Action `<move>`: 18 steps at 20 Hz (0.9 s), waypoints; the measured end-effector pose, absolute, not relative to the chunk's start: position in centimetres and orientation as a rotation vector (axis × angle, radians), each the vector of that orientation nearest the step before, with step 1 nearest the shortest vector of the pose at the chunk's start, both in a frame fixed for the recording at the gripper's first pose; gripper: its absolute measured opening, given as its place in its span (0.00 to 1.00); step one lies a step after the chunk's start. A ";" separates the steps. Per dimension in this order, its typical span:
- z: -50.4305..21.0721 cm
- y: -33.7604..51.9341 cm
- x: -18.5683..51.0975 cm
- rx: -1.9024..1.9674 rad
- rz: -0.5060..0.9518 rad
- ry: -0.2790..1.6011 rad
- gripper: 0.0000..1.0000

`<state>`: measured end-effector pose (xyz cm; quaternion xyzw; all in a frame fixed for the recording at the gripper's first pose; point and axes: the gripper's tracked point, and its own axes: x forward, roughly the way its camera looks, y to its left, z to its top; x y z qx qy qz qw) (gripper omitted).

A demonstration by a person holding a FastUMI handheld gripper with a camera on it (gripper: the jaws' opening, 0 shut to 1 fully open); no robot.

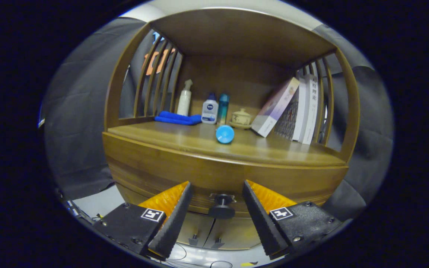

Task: Pull open the drawer, take out the items inside it, and place them on the countertop above the cabinet.

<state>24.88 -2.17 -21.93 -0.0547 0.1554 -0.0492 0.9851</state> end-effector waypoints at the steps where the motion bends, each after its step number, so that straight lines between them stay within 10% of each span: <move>1: -21.2 -2.0 23.9 -0.099 -0.090 0.307 0.90; 18: -7.9 1.4 1.6 -0.059 0.082 0.065 0.98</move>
